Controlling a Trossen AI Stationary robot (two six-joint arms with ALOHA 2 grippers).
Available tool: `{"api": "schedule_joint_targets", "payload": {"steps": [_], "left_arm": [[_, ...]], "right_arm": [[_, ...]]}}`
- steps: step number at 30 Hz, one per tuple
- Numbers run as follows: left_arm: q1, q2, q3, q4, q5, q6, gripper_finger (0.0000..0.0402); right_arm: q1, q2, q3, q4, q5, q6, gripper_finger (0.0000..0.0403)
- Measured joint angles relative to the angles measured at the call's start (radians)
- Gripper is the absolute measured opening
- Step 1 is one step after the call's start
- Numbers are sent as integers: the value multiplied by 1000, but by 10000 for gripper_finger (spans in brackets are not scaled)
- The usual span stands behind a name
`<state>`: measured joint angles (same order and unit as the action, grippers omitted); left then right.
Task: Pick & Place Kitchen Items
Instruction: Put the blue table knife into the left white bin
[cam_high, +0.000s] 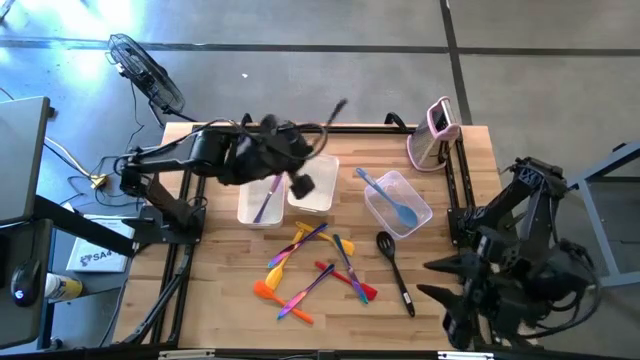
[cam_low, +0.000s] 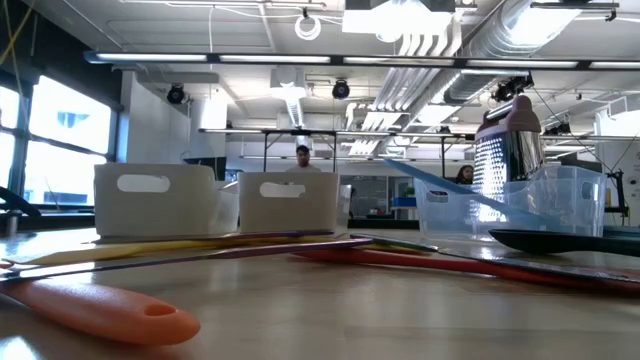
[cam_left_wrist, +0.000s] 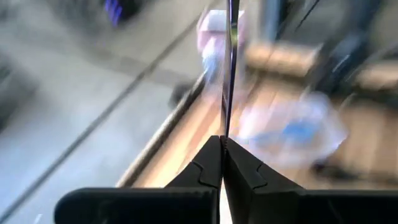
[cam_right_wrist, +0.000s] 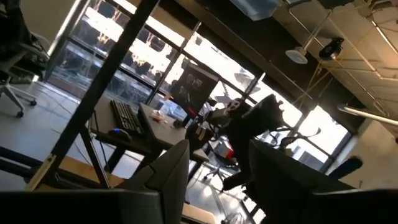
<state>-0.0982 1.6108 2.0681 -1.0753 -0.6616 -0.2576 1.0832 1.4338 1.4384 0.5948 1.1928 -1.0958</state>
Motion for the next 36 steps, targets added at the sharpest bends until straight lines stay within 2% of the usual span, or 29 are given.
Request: {"api": "schedule_joint_targets", "payload": {"steps": [4, 8, 14, 18, 21, 26, 32, 36], "left_arm": [[-22, 2, -1, -314, -92, -263, 0], [-71, 9, -1, -486, -132, -463, 0], [-155, -17, -74, -494, -148, -622, 0], [-171, -78, -242, -496, -120, -748, 0], [-171, -158, -417, -488, -84, -856, 0], [-170, -326, -733, -320, -66, -979, 0], [-96, -496, -1077, 48, -57, -980, 0], [-27, -509, -1244, 270, 68, -971, 0]], "right_arm": [[-54, 0, 0, -74, 23, 91, 160], [-111, 0, 0, -203, 47, 202, 160], [-189, 0, -1, -476, 140, 455, 160], [-216, 1, -2, -678, 136, 653, 160], [-215, 1, -2, -813, 131, 839, 160], [-184, 1, -2, -961, -5, 1129, 160], [-165, 1, -2, -966, -204, 1288, 160], [-165, 3, -2, -965, -234, 1334, 160]]}}
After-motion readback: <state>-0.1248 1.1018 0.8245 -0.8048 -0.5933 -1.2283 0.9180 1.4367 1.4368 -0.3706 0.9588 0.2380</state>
